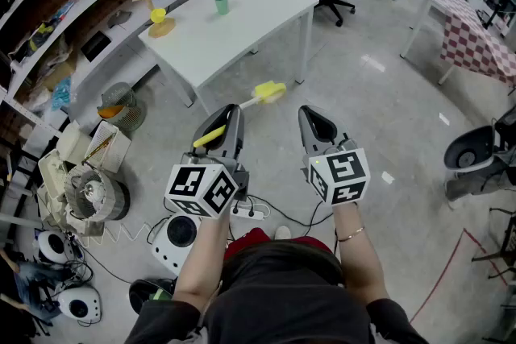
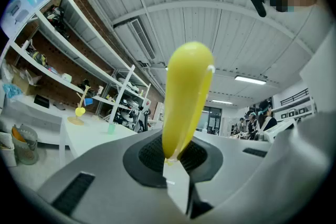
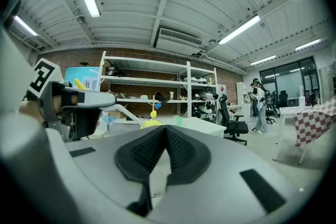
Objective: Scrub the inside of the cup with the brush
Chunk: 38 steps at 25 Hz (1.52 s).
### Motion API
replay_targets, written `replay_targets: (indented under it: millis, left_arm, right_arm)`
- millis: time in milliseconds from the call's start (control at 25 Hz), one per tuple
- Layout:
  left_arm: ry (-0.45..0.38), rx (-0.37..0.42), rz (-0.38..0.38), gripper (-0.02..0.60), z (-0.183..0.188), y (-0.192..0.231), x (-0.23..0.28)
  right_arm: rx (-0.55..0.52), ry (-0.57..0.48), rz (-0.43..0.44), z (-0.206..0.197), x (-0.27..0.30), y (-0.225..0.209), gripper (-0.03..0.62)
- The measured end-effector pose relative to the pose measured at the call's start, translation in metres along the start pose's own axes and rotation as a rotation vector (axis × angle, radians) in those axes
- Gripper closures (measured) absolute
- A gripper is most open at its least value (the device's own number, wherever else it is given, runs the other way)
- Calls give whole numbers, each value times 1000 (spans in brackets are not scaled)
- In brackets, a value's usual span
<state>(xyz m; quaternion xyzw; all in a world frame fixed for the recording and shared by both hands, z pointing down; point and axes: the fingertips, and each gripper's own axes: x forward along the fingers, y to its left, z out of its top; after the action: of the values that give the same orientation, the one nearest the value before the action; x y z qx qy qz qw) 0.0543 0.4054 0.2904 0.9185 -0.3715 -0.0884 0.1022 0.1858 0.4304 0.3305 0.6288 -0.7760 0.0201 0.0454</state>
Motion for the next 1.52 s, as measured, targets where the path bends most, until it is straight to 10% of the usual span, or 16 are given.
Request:
replay_targets:
  millis: [960, 1520]
  left_arm:
    - [-51, 14, 166, 543, 23, 45, 5]
    - [-44, -27, 189, 543, 17, 173, 123]
  right_arm:
    - [90, 105, 93, -43, 29, -14, 574]
    - [78, 154, 109, -54, 197, -42, 574]
